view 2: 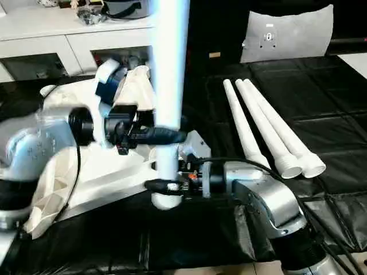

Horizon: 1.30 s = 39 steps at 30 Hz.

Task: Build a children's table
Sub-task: Insert table leg to table base

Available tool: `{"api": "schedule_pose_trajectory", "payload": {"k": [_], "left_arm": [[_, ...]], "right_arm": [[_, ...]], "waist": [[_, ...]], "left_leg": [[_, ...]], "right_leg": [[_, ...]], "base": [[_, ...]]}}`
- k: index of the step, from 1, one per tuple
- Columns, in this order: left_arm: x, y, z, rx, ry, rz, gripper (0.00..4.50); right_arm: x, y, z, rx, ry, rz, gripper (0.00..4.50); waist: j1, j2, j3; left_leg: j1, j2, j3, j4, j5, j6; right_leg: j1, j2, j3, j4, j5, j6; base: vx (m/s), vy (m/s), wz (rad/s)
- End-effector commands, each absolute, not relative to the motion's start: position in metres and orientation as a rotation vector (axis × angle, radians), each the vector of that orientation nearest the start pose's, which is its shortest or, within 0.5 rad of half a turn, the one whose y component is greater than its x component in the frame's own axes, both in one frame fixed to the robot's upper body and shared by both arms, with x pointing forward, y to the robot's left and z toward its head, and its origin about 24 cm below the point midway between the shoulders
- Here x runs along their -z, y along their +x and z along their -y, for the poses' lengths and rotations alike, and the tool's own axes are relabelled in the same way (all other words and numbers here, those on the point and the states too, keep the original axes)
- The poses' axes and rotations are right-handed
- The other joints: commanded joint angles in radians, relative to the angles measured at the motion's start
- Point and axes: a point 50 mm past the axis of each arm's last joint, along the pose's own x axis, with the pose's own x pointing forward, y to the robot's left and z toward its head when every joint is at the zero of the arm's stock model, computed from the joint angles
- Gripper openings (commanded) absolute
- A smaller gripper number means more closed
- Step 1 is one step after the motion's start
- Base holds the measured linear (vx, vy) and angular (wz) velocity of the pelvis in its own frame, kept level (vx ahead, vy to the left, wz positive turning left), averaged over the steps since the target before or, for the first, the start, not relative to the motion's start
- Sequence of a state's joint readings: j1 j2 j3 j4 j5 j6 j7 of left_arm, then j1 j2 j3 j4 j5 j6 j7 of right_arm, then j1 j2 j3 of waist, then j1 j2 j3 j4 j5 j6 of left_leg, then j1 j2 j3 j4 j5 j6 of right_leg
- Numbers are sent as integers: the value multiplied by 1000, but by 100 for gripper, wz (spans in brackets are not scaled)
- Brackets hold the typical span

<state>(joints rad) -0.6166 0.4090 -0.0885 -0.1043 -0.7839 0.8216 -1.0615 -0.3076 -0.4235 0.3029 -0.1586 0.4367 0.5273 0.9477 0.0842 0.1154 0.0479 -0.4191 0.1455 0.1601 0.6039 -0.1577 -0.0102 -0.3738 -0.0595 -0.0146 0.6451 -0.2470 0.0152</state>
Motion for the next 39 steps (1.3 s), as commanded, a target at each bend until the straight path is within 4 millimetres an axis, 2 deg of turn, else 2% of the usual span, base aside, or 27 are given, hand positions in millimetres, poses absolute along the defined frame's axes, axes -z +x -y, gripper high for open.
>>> {"api": "schedule_pose_trajectory", "payload": {"k": [1,3,5,6,8,9,10,12,13,14,15,19,22,23,24,26,28,29,31,32,33,34,35,36,37,38,39], "left_arm": [[-188,271,-99,1618,-240,-77,296],[-180,268,-100,1614,-224,-96,294],[-167,264,-101,1601,-206,-121,326],[-167,264,-101,1601,-206,-121,334],[-156,261,-103,1592,-165,-151,341],[-153,260,-103,1590,-153,-159,356],[-145,260,-105,1582,-125,-175,356],[-143,262,-105,1573,-117,-174,381],[-141,264,-107,1562,-101,-171,381],[-139,266,-108,1551,-92,-166,394],[-139,269,-109,1539,-96,-160,405],[-143,275,-111,1530,-206,-107,438],[-152,271,-112,1570,-362,-48,449],[-155,270,-112,1580,-414,-27,450],[-156,269,-113,1578,-447,-12,450],[-158,270,-114,1568,-500,16,450],[-161,271,-116,1549,-574,50,450],[-163,273,-117,1517,-608,77,450],[-164,280,-120,1444,-642,105,450],[-161,289,-123,1336,-614,103,450],[-161,290,-124,1320,-607,101,450],[-160,291,-124,1313,-602,101,450],[-154,302,-126,1156,-466,60,450],[-154,302,-126,1152,-463,59,450],[-148,315,-130,959,-296,-5,450],[-147,318,-131,912,-243,-25,450],[-147,320,-132,875,-200,-35,450]], "right_arm": [[-82,259,105,-1247,-22,-296,191],[-76,258,104,-1229,-62,-286,191],[-68,256,103,-1201,-58,-263,191],[-68,256,103,-1201,-58,-263,191],[-64,255,101,-1173,-27,-235,191],[-64,255,101,-1167,-18,-229,191],[-63,254,100,-1157,2,-207,191],[-63,254,99,-1157,5,-201,191],[-63,254,98,-1161,-2,-189,191],[-63,253,98,-1164,-7,-181,191],[-63,253,97,-1167,-9,-173,191],[-67,254,97,-1152,16,-135,191],[-72,257,99,-1123,70,-106,191],[-74,257,99,-1118,99,-96,191],[-77,257,98,-1117,116,-89,191],[-80,257,98,-1118,141,-80,191],[-85,257,98,-1118,172,-64,191],[-87,257,97,-1116,188,-55,191],[-90,258,97,-1102,203,-43,191],[-90,260,98,-1081,167,-46,191],[-90,260,98,-1078,160,-48,191],[-90,260,98,-1076,157,-48,191],[-88,263,97,-1050,98,-60,191],[-88,263,97,-1050,97,-61,191],[-88,265,97,-1015,52,-68,191],[-89,266,96,-1006,47,-70,191],[-89,267,95,-1001,47,-71,191]], "waist": [[-5,-12,-67],[-5,-11,-67],[-7,-10,-64],[-10,-11,-62],[-11,-11,-62],[-9,-9,-63],[-12,0,-60],[-15,-4,-61],[-16,5,-61],[-18,2,-59],[-19,4,-61],[-30,5,-63],[-36,8,-66],[-37,14,-66],[-41,20,-65],[-45,15,-64],[-46,19,-61],[-46,25,-61],[-49,22,-60],[-50,25,-59],[-53,25,-57],[-53,24,-60],[-53,25,-59],[-57,25,-59],[-57,28,-61],[-58,24,-61],[-57,27,-63]], "left_leg": [[36,65,-25,-66,-207,-5],[37,65,-25,-66,-202,1],[37,68,-26,-69,-231,-1],[35,67,-25,-70,-241,-1],[39,66,-24,-71,-258,-3],[38,67,-27,-72,-259,-3],[38,68,-29,-76,-281,-9],[40,67,-29,-78,-293,-17],[41,67,-29,-78,-297,-20],[41,67,-29,-79,-307,-25],[42,67,-29,-79,-309,-28],[38,63,-28,-76,-295,-21],[34,60,-27,-70,-260,6],[35,60,-28,-70,-258,10],[35,58,-27,-69,-264,17],[35,59,-27,-69,-276,22],[36,59,-25,-68,-278,24],[36,59,-26,-68,-287,20],[34,58,-26,-69,-293,13],[34,58,-27,-69,-294,14],[34,58,-28,-70,-300,8],[35,58,-28,-69,-293,3],[32,59,-30,-72,-287,3],[33,61,-32,-73,-290,-3],[34,63,-34,-73,-283,-6],[34,63,-35,-73,-284,-6],[35,60,-35,-71,-276,-7]], "right_leg": [[29,-73,30,-79,-67,-239],[27,-72,30,-80,-62,-236],[25,-74,31,-83,-92,-232],[24,-73,32,-84,-104,-228],[22,-71,33,-87,-134,-223],[22,-73,33,-87,-137,-223],[20,-72,33,-88,-156,-210],[21,-69,32,-87,-152,-208],[20,-70,32,-87,-150,-209],[20,-70,33,-89,-151,-208],[21,-70,32,-87,-143,-209],[26,-72,30,-83,-86,-231],[30,-71,26,-76,-19,-261],[30,-70,26,-75,-15,-263],[29,-69,24,-75,-17,-269],[32,-68,24,-78,-43,-269],[29,-71,26,-83,-98,-267],[28,-70,26,-83,-115,-265],[31,-69,26,-87,-149,-247],[29,-70,27,-88,-158,-241],[28,-68,27,-92,-182,-225],[31,-71,29,-93,-188,-214],[31,-71,29,-94,-188,-208],[30,-68,29,-95,-182,-191],[30,-68,29,-93,-167,-180],[29,-68,29,-95,-165,-174],[29,-69,29,-92,-157,-168]], "base": [[0,0,0],[0,0,0],[0,0,0],[0,0,0],[0,0,0],[0,0,0],[0,0,0],[0,0,0],[0,0,0],[0,0,0],[0,0,0],[0,0,0],[0,0,0],[0,0,0],[0,0,0],[0,0,0],[0,0,0],[0,0,0],[0,0,0],[0,0,0],[0,0,0],[0,0,0],[0,0,0],[0,0,0],[0,0,0],[0,0,0],[0,0,0]]}}
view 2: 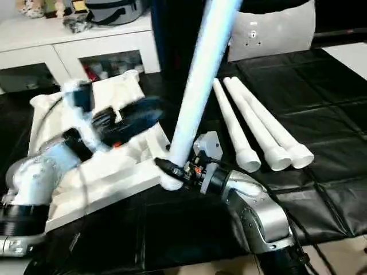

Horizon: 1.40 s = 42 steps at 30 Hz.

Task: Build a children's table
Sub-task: Insert table leg to table base

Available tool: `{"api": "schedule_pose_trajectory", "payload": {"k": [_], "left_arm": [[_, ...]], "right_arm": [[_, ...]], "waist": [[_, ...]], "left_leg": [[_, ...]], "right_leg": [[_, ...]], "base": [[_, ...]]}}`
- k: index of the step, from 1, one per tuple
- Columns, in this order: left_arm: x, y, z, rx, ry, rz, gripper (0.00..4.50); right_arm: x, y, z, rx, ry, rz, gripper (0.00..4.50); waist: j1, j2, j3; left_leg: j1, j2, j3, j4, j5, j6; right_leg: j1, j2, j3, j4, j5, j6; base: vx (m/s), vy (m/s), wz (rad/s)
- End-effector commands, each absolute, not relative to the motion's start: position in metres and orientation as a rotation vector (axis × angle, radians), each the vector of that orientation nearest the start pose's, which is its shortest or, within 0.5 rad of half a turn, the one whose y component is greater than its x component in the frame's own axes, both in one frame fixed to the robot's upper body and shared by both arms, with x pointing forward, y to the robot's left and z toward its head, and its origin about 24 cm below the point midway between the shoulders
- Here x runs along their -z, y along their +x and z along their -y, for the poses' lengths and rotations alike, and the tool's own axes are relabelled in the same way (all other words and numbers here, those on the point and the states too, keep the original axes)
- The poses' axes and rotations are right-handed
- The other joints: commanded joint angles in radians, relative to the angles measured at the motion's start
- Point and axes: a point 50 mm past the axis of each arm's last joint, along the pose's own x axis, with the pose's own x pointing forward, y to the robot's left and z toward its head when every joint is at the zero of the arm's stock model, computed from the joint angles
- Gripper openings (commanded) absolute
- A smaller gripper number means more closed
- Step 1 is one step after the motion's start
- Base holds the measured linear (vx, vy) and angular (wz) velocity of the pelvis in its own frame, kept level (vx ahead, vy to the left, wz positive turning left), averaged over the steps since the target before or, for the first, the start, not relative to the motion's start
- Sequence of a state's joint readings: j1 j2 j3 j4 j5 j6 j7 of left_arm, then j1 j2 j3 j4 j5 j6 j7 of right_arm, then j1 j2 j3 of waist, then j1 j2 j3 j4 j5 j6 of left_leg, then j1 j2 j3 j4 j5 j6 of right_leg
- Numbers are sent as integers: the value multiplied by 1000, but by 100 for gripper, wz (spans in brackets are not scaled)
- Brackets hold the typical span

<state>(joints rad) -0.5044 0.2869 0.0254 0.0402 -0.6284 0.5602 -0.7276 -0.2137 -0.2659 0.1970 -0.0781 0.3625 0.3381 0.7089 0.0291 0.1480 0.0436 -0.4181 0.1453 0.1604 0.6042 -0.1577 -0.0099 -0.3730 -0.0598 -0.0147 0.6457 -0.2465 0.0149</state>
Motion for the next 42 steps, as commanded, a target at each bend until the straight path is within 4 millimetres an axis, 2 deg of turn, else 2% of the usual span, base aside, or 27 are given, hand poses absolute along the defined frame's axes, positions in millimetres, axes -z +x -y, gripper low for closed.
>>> {"api": "schedule_pose_trajectory", "payload": {"k": [1,2,3,4,5,8,9,12,14,15,18,19,20,21,22,23,25,27,28,30,36,37,38,39,40,41,42], "left_arm": [[-148,320,-133,856,-186,-35,450],[-149,321,-133,836,-172,-35,450],[-153,320,-130,816,-120,-29,450],[-155,319,-128,819,-106,-26,450],[-158,317,-123,831,-82,-19,450],[-169,302,-102,929,-53,16,450],[-169,302,-102,929,-53,16,450],[-173,292,-91,968,-37,31,450],[-172,289,-89,977,-30,30,450],[-171,287,-88,981,-19,29,450],[-169,287,-89,967,-16,25,450],[-163,291,-96,901,-16,15,450],[-161,295,-102,856,-17,11,450],[-159,298,-107,806,-18,7,450],[-155,303,-116,727,-18,2,450],[-152,307,-125,655,-16,-3,450],[-151,308,-130,616,-14,-4,450],[-140,310,-159,407,-16,-11,450],[-131,307,-169,332,-27,-40,450],[-124,303,-174,285,-40,-75,450],[-100,281,-179,204,-37,-122,450],[-98,276,-178,178,-19,-120,450],[-95,273,-175,151,-38,-131,450],[-93,271,-174,132,-54,-140,450],[-92,269,-173,124,-67,-146,450],[-91,269,-173,118,-75,-150,450],[-89,268,-173,120,-65,-161,450]], "right_arm": [[-89,268,95,-996,46,-71,191],[-90,268,95,-991,46,-71,191],[-90,269,93,-984,48,-72,191],[-90,269,93,-982,47,-73,191],[-89,270,92,-979,46,-75,191],[-86,271,92,-968,26,-90,191],[-86,271,92,-968,26,-90,191],[-84,272,92,-959,15,-97,191],[-84,272,92,-955,14,-98,191],[-84,272,92,-951,13,-100,191],[-83,272,92,-941,14,-99,191],[-84,274,93,-909,27,-87,191],[-85,275,95,-886,37,-79,191],[-86,276,97,-859,51,-73,191],[-87,278,100,-821,58,-61,191],[-90,278,102,-799,67,-40,191],[-90,279,104,-785,57,-33,191],[-92,278,113,-657,57,-43,191],[-93,277,116,-589,86,-62,191],[-93,275,118,-541,120,-76,191],[-92,261,116,-468,204,-109,191],[-90,259,116,-458,196,-118,191],[-89,259,115,-446,184,-119,191],[-89,259,114,-438,178,-121,191],[-89,259,114,-434,177,-122,191],[-90,259,114,-428,176,-124,191],[-89,259,113,-427,198,-131,191]], "waist": [[-2,-5,-60],[-1,-4,-61],[0,-11,-64],[2,-6,-66],[5,-11,-67],[14,-9,-69],[15,-10,-67],[15,-13,-63],[13,-14,-58],[10,-18,-57],[6,-15,-57],[5,-29,-58],[7,-22,-59],[5,-40,-61],[9,-31,-62],[5,-43,-61],[9,-32,-64],[7,-39,-64],[6,-37,-63],[3,-36,-67],[11,-29,-59],[21,-50,-48],[11,-15,-62],[-14,4,-59],[-24,9,-51],[-31,17,-43],[-31,15,-38]], "left_leg": [[33,60,-35,-71,-268,-5],[32,62,-35,-70,-253,-4],[31,63,-34,-69,-233,4],[32,64,-35,-68,-222,8],[31,65,-34,-67,-199,24],[32,67,-32,-64,-165,44],[30,67,-31,-64,-162,49],[27,63,-30,-63,-184,48],[29,61,-29,-66,-230,33],[28,62,-30,-67,-242,23],[29,62,-32,-69,-253,15],[26,62,-31,-69,-239,20],[27,63,-32,-68,-230,20],[26,61,-28,-68,-218,27],[27,62,-30,-67,-208,29],[25,61,-27,-66,-198,35],[28,62,-29,-64,-183,39],[26,62,-28,-64,-166,42],[25,62,-29,-65,-151,45],[27,60,-29,-63,-130,55],[32,68,-33,-78,-226,20],[-22,37,-69,-99,-244,73],[13,46,-104,-109,-287,100],[28,77,-172,-125,-355,91],[30,88,-210,-144,-414,72],[45,97,-272,-178,-560,21],[47,99,-289,-194,-635,-15]], "right_leg": [[29,-69,29,-93,-149,-168],[29,-69,28,-91,-120,-177],[30,-69,27,-90,-77,-187],[31,-69,26,-85,-52,-193],[31,-71,25,-82,-13,-204],[32,-72,22,-78,33,-223],[32,-73,22,-79,36,-228],[33,-74,22,-83,-9,-225],[30,-74,24,-91,-109,-212],[31,-73,26,-93,-140,-204],[28,-71,26,-94,-160,-194],[28,-71,27,-96,-146,-192],[27,-72,27,-92,-138,-194],[27,-70,26,-95,-127,-192],[27,-71,27,-90,-119,-193],[26,-69,26,-94,-106,-190],[26,-71,25,-91,-96,-185],[28,-68,24,-88,-60,-185],[28,-67,25,-87,-43,-181],[27,-67,23,-85,-10,-175],[16,-68,25,-96,-137,-154],[48,-86,-20,-85,-136,-163],[28,-61,-54,-75,-115,-180],[32,-31,-68,-41,-82,-197],[32,-15,-70,-20,-97,-192],[25,6,-61,23,-168,-162],[18,10,-56,43,-179,-156]], "base": [[0,0,0],[0,0,0],[0,0,0],[0,0,0],[0,0,0],[0,0,0],[0,0,0],[0,0,0],[0,0,0],[0,0,0],[0,0,0],[0,0,0],[0,0,0],[0,0,0],[0,0,0],[0,0,0],[0,0,0],[0,0,0],[0,0,0],[0,0,0],[0,0,0],[0,0,0],[-13,-16,45],[-13,-16,45],[-18,-37,54],[-26,-85,60],[-26,-85,60]]}}
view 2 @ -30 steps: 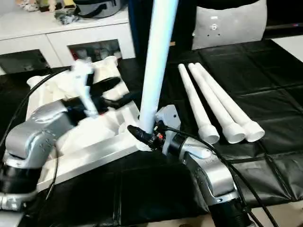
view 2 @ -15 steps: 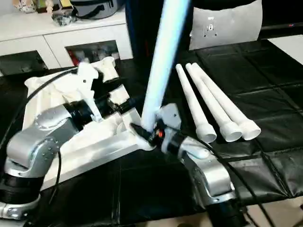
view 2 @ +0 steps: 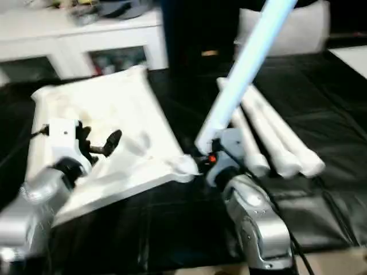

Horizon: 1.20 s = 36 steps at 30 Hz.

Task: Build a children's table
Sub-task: Insert table leg to table base

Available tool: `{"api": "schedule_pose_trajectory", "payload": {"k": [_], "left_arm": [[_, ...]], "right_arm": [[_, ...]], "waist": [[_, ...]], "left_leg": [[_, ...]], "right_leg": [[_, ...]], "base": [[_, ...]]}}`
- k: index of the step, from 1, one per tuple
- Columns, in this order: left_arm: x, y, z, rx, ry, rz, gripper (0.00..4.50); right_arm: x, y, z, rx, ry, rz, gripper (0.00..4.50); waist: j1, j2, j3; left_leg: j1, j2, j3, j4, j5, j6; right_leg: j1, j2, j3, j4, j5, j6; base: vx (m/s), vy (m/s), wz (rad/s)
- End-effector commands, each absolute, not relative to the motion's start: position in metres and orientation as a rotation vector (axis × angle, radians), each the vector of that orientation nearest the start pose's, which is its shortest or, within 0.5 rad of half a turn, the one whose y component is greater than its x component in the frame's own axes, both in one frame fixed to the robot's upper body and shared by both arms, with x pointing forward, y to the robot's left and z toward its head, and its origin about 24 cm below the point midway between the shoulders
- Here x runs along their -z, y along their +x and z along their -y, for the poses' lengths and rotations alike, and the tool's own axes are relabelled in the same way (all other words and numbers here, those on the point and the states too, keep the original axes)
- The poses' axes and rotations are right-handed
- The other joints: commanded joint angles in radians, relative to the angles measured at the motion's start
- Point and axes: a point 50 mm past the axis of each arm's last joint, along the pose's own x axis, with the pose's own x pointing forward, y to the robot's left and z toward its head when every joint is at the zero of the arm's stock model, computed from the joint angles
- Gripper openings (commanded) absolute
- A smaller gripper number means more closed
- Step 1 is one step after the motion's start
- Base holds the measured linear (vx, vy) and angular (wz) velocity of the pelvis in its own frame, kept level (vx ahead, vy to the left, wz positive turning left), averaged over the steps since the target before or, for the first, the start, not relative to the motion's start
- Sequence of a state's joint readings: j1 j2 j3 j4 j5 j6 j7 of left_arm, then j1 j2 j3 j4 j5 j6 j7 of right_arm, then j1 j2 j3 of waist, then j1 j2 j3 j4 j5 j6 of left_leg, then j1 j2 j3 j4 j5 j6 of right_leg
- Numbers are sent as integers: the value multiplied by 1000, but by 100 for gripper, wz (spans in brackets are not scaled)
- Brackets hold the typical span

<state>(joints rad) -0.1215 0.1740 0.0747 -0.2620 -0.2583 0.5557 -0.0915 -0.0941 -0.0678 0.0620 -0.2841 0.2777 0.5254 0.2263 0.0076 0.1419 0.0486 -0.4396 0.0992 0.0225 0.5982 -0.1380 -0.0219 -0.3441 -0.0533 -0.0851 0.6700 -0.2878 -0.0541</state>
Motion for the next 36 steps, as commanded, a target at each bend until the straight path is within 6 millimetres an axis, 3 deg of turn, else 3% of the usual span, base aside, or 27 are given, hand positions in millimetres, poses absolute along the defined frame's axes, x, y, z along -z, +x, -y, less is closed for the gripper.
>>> {"api": "schedule_pose_trajectory", "payload": {"k": [1,2,3,4,5,6,7,8,9,10,11,12,13,14,15,17,19,21,22,23,26,28,30,31,32,35,36], "left_arm": [[-88,268,-175,121,-9,-177,450],[-87,267,-176,121,23,-185,450],[-86,267,-176,121,33,-188,450],[-86,266,-177,123,55,-192,450],[-88,267,-176,114,41,-192,450],[-88,267,-175,116,38,-191,450],[-91,267,-170,139,1,-179,450],[-91,267,-169,141,-1,-178,450],[-92,266,-167,149,-6,-175,450],[-90,263,-164,159,-1,-179,450],[-90,263,-164,159,-1,-179,450],[-88,262,-161,172,18,-195,450],[-89,262,-158,198,26,-191,450],[-90,261,-154,236,26,-182,450],[-91,261,-152,251,23,-176,450],[-90,262,-149,299,-12,-198,450],[-87,265,-144,405,43,-227,450],[-85,268,-142,500,110,-241,450],[-84,270,-141,569,143,-249,450],[-84,270,-141,577,146,-250,450],[-82,274,-140,699,183,-272,450],[-80,276,-139,772,211,-286,450],[-77,276,-135,857,224,-296,416],[-75,274,-132,926,249,-310,416],[-74,274,-131,941,254,-314,412],[-67,271,-126,1032,266,-359,377],[-66,270,-124,1056,264,-364,373]], "right_arm": [[-88,260,112,-409,251,-146,191],[-87,260,112,-400,281,-155,191],[-86,260,112,-397,290,-158,191],[-86,260,112,-394,290,-167,191],[-83,261,114,-373,243,-182,191],[-83,261,114,-370,236,-184,191],[-79,262,120,-326,144,-194,191],[-79,262,120,-322,137,-193,191],[-80,262,123,-293,106,-166,191],[-84,262,123,-256,135,-138,191],[-84,262,123,-256,135,-138,191],[-91,262,123,-271,230,-113,191],[-94,263,124,-278,239,-90,191],[-99,264,125,-263,235,-49,191],[-100,265,126,-253,229,-32,191],[-94,266,125,-260,199,-111,191],[-95,267,117,-376,178,-118,191],[-96,268,115,-424,166,-112,191],[-96,267,115,-456,150,-114,191],[-96,267,115,-460,148,-114,191],[-95,265,119,-520,104,-113,190],[-97,265,124,-547,55,-99,190],[-98,266,130,-562,30,-102,190],[-99,266,133,-572,30,-100,190],[-100,266,134,-571,32,-101,190],[-101,269,141,-564,-15,-82,190],[-100,269,143,-560,-5,-98,190]], "waist": [[-4,1,-39],[18,-1,-30],[32,-66,-35],[57,-68,-43],[67,-93,-42],[76,-91,-41],[83,-85,-60],[85,-81,-65],[81,-56,-72],[79,-38,-78],[55,-17,-72],[36,13,-83],[40,25,-78],[32,24,-65],[32,14,-56],[30,1,-47],[24,-13,-38],[20,-17,-43],[19,-16,-49],[21,-16,-48],[16,-18,-53],[19,-20,-59],[22,-19,-60],[22,-25,-64],[23,-23,-64],[23,-41,-71],[25,-37,-71]], "left_leg": [[63,174,-84,-173,-746,-14],[29,121,-29,-140,-724,-19],[45,22,47,71,-380,10],[-42,21,18,128,-87,65],[-68,14,17,140,-94,75],[-67,14,12,144,-114,80],[-50,8,14,126,-135,90],[-42,7,20,98,-107,83],[-22,24,28,30,-33,70],[3,41,32,-1,7,64],[49,107,10,-25,80,90],[76,137,-19,-34,137,77],[77,133,-14,-37,98,68],[69,119,0,-53,-89,26],[67,104,18,-63,-294,-45],[72,85,36,-69,-458,-105],[76,80,51,-74,-511,-109],[66,78,52,-76,-467,-93],[56,80,52,-78,-398,-85],[55,81,52,-79,-380,-81],[57,82,60,-74,-352,-76],[53,81,67,-66,-266,-61],[55,82,68,-64,-240,-52],[53,83,72,-62,-194,-42],[55,84,73,-61,-184,-38],[54,86,80,-52,-94,-9],[56,86,84,-49,-79,5]], "right_leg": [[-17,-22,71,16,-110,-13],[-19,-48,109,-49,-170,-1],[-59,-174,169,-206,-620,74],[15,-191,229,-184,-662,208],[25,-191,234,-176,-599,291],[19,-189,237,-160,-517,330],[33,-163,230,-124,-170,252],[42,-137,211,-117,-46,183],[51,-88,159,-96,166,35],[44,-62,130,-84,220,-16],[6,-26,94,-63,249,-62],[-5,-28,76,-41,215,-76],[-7,-34,75,-49,175,-81],[-2,-41,78,-71,88,-90],[-1,-50,88,-93,1,-94],[-2,-61,100,-114,-147,-80],[-10,-73,109,-136,-355,-33],[-6,-78,112,-141,-385,-7],[1,-76,109,-135,-311,-5],[0,-75,108,-135,-285,-4],[1,-74,106,-130,-217,-34],[6,-71,106,-122,-107,-56],[7,-70,106,-120,-71,-62],[12,-70,104,-113,-4,-80],[12,-70,103,-112,12,-85],[19,-68,99,-101,134,-113],[17,-71,100,-100,151,-122]], "base": [[-23,-170,67],[-21,-218,36],[-21,-218,36],[20,-172,-6],[22,-104,-10],[22,-104,-10],[-15,-55,8],[0,0,0],[0,0,0],[-1,98,4],[-2,131,-1],[-2,131,-1],[-29,114,-2],[-38,95,4],[-38,95,4],[-54,53,7],[-56,30,6],[-51,4,1],[0,0,0],[0,0,0],[0,0,0],[0,0,0],[0,0,0],[0,0,0],[0,0,0],[0,0,0],[0,0,0]]}}
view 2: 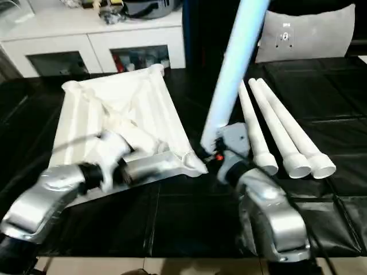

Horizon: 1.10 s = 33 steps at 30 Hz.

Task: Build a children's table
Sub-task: Insert table leg to table base

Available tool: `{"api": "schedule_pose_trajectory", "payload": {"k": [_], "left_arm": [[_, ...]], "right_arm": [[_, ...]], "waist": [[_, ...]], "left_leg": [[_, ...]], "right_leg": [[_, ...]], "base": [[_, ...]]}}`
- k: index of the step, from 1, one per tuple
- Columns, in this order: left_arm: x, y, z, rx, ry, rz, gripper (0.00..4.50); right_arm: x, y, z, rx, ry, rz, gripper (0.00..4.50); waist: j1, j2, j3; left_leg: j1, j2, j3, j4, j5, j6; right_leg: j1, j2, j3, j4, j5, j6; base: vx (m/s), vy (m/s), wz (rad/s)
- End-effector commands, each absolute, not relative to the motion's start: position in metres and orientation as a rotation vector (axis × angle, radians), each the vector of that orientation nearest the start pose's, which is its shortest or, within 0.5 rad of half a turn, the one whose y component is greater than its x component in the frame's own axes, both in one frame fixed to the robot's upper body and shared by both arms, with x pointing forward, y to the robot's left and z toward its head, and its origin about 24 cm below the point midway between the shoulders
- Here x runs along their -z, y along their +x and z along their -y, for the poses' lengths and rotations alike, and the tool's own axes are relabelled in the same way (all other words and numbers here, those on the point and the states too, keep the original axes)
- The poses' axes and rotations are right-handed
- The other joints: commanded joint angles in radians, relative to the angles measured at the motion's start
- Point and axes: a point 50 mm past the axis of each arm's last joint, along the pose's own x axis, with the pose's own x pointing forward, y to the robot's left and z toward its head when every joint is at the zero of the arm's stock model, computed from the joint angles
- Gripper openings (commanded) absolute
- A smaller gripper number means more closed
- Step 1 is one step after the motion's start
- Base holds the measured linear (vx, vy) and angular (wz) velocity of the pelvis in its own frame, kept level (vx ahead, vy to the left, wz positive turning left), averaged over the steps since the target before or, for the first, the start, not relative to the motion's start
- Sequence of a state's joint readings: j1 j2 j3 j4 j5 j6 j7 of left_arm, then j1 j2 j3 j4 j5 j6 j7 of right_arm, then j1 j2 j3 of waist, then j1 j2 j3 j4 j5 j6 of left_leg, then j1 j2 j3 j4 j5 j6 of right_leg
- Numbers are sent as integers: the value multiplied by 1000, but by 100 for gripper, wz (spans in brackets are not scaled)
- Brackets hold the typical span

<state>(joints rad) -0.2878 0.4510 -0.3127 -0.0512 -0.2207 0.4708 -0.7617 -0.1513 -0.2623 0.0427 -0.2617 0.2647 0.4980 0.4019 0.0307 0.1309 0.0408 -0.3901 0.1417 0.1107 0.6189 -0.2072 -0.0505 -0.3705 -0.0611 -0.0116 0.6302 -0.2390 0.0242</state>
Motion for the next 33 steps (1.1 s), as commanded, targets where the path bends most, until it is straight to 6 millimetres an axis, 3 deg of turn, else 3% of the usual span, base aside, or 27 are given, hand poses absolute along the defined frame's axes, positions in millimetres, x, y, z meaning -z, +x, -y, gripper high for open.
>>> {"api": "schedule_pose_trajectory", "payload": {"k": [1,3,4,6,9,10,16,29,33], "left_arm": [[-65,270,-123,1073,261,-370,372],[-63,271,-122,1096,257,-388,368],[-62,273,-122,1102,255,-395,339],[-59,278,-123,1088,258,-404,328],[-57,288,-125,1046,257,-394,322],[-57,290,-125,1048,255,-390,294],[-54,298,-118,1087,246,-385,243],[-44,304,-110,1207,288,-430,123],[-43,307,-110,1217,296,-430,108]], "right_arm": [[-98,269,145,-568,7,-126,190],[-95,268,149,-583,15,-164,190],[-94,267,150,-591,20,-172,190],[-94,267,151,-604,30,-175,190],[-94,266,149,-641,47,-176,190],[-93,265,147,-653,59,-181,190],[-95,268,148,-661,62,-172,190],[-95,266,153,-691,14,-182,190],[-97,267,151,-703,8,-187,190]], "waist": [[2,-25,-63],[1,-28,-60],[2,-32,-59],[3,-41,-56],[2,-46,-53],[4,-45,-54],[6,-53,-58],[6,-55,-55],[6,-55,-55]], "left_leg": [[8,44,-2,-69,-6,44],[10,46,-1,-71,-33,50],[12,48,1,-73,-53,49],[13,51,5,-75,-81,49],[14,55,7,-80,-116,38],[15,56,7,-80,-113,34],[15,57,9,-77,-70,37],[16,61,12,-77,-81,46],[16,62,12,-77,-89,44]], "right_leg": [[44,-63,26,-60,103,-207],[43,-61,25,-65,69,-216],[42,-62,27,-66,39,-223],[40,-63,27,-70,-7,-228],[38,-65,29,-76,-73,-223],[38,-66,29,-74,-68,-223],[40,-67,29,-67,37,-242],[43,-70,31,-69,28,-263],[44,-70,30,-70,21,-269]], "base": [[0,0,0],[0,0,0],[0,0,0],[0,0,0],[0,0,0],[0,0,0],[0,0,0],[0,0,0],[0,0,0]]}}
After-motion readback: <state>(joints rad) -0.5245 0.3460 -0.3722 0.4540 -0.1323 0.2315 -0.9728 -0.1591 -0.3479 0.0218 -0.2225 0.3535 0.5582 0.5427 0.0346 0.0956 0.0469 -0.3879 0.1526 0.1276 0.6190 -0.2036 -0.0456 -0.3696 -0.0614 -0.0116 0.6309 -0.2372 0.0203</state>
